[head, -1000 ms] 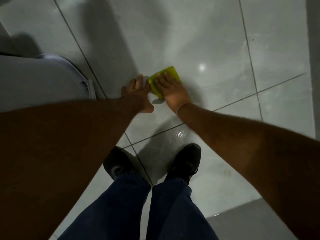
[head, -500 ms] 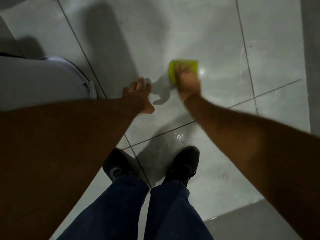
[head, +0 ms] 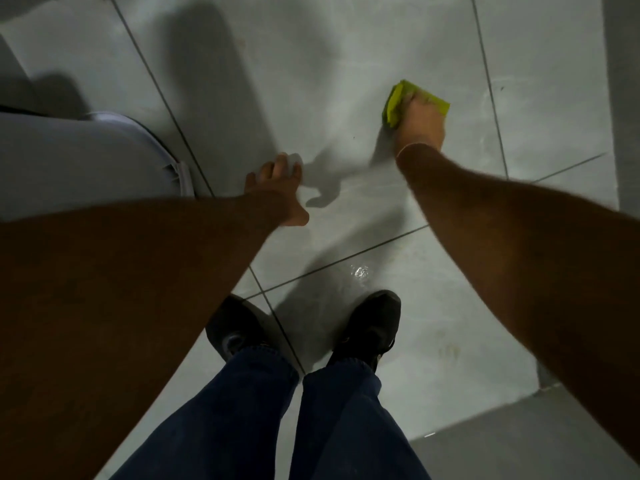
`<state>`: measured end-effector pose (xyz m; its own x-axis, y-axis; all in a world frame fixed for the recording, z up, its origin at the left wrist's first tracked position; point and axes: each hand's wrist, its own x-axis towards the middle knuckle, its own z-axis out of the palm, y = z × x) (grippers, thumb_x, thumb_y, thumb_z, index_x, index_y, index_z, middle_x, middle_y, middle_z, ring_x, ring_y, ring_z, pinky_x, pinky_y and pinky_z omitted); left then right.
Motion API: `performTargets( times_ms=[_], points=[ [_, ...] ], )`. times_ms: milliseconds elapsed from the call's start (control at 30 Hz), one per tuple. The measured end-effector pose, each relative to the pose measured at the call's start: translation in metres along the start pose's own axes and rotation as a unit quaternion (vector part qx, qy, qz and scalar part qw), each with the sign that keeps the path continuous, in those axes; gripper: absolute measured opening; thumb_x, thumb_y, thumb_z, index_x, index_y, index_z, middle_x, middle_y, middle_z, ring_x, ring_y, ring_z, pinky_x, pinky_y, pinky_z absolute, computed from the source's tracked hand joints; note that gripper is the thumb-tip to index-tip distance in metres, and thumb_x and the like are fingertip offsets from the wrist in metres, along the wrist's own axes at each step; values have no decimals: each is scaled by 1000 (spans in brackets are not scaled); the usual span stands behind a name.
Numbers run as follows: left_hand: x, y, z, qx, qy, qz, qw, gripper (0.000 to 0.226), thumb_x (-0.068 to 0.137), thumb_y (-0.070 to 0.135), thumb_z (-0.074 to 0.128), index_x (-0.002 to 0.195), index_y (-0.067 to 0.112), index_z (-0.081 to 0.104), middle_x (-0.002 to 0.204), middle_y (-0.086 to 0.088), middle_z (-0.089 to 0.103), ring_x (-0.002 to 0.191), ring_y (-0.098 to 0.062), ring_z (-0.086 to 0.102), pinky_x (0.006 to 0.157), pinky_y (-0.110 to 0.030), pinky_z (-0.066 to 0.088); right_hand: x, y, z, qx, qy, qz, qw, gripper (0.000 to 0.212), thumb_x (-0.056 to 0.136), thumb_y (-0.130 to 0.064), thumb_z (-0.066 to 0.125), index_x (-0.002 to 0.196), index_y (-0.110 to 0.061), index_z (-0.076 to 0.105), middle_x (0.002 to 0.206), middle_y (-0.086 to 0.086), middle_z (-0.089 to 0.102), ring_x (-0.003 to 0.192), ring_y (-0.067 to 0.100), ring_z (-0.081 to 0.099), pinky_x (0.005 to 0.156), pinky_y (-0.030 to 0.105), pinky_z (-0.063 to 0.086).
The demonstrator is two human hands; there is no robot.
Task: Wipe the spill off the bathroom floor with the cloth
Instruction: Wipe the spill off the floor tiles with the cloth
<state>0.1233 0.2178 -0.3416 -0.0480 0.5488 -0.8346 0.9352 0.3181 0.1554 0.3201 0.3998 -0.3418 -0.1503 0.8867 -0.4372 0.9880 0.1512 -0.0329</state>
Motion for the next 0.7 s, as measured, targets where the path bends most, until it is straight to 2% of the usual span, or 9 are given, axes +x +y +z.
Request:
performTargets(
  times_ms=[100, 200, 267, 333, 400, 467, 533, 600, 700],
  points=[
    [1, 0, 0, 4, 2, -8, 1000, 114, 75, 47, 75, 167, 29, 8, 175, -8, -6, 159, -35, 6, 126, -57, 14, -45, -49, 25, 5, -48, -129, 990, 44, 101, -19, 39, 139, 2, 47, 137, 30, 51, 125, 46, 51, 107, 51, 41],
    [1, 2, 0, -2, -10, -16, 1000, 118, 74, 47, 76, 167, 33, 6, 175, -6, -11, 160, -34, 3, 126, -57, 13, -88, -75, 53, -93, -166, -279, 941, 85, 88, -47, 66, 151, -4, 31, 159, 22, 29, 144, 45, 28, 115, 51, 31],
    [2, 2, 0, -2, -5, -15, 1000, 117, 74, 47, 76, 167, 32, 7, 175, -7, -10, 160, -34, 3, 126, -58, 14, -83, -68, 48, -66, -91, -336, 935, 66, 89, -42, 62, 143, -6, 49, 150, 19, 46, 138, 38, 44, 111, 47, 41],
    [2, 0, 2, 4, 4, -6, 1000, 116, 75, 47, 75, 167, 31, 7, 175, -7, -9, 159, -35, 4, 125, -59, 15, -62, -42, 39, 0, 6, -282, 959, 38, 97, -29, 51, 128, -11, 65, 132, 17, 64, 122, 34, 59, 102, 42, 50],
    [2, -5, 8, 0, 15, 3, 1000, 114, 76, 46, 74, 166, 30, 7, 175, -7, -9, 159, -35, 4, 125, -60, 14, -37, -3, 34, -77, 8, -219, 973, 35, 98, -14, 48, 129, -8, 61, 130, 22, 62, 117, 40, 59, 98, 43, 51],
    [1, -6, 14, -11, 29, 6, 999, 114, 75, 45, 74, 166, 30, 7, 175, -7, -8, 159, -35, 4, 124, -60, 14, -11, 33, 27, -49, 35, -82, 995, 36, 93, -6, 49, 127, -8, 60, 126, 23, 62, 113, 41, 60, 93, 43, 51],
    [-1, -3, 15, -15, 29, 7, 999, 114, 76, 45, 74, 167, 29, 7, 175, -8, -8, 159, -35, 4, 124, -59, 14, 2, 38, 26, 26, 57, -7, 998, 36, 86, -6, 48, 116, -12, 65, 115, 18, 67, 105, 35, 65, 86, 37, 53],
    [-1, -1, 12, -24, 31, 4, 999, 114, 76, 44, 74, 167, 26, 8, 175, -9, -6, 159, -35, 6, 125, -58, 14, -5, 16, 34, 54, 56, -1, 997, 35, 78, -5, 51, 106, -12, 68, 105, 11, 70, 95, 26, 67, 81, 31, 52],
    [-7, 2, 3, -31, 8, -4, 999, 111, 79, 42, 71, 168, 24, 6, 175, -9, -8, 160, -34, 8, 127, -54, 13, -64, -39, 60, 5, -40, -69, 997, 48, 92, -9, 54, 139, -3, 49, 137, 24, 53, 123, 39, 53, 99, 44, 48]
  ],
)
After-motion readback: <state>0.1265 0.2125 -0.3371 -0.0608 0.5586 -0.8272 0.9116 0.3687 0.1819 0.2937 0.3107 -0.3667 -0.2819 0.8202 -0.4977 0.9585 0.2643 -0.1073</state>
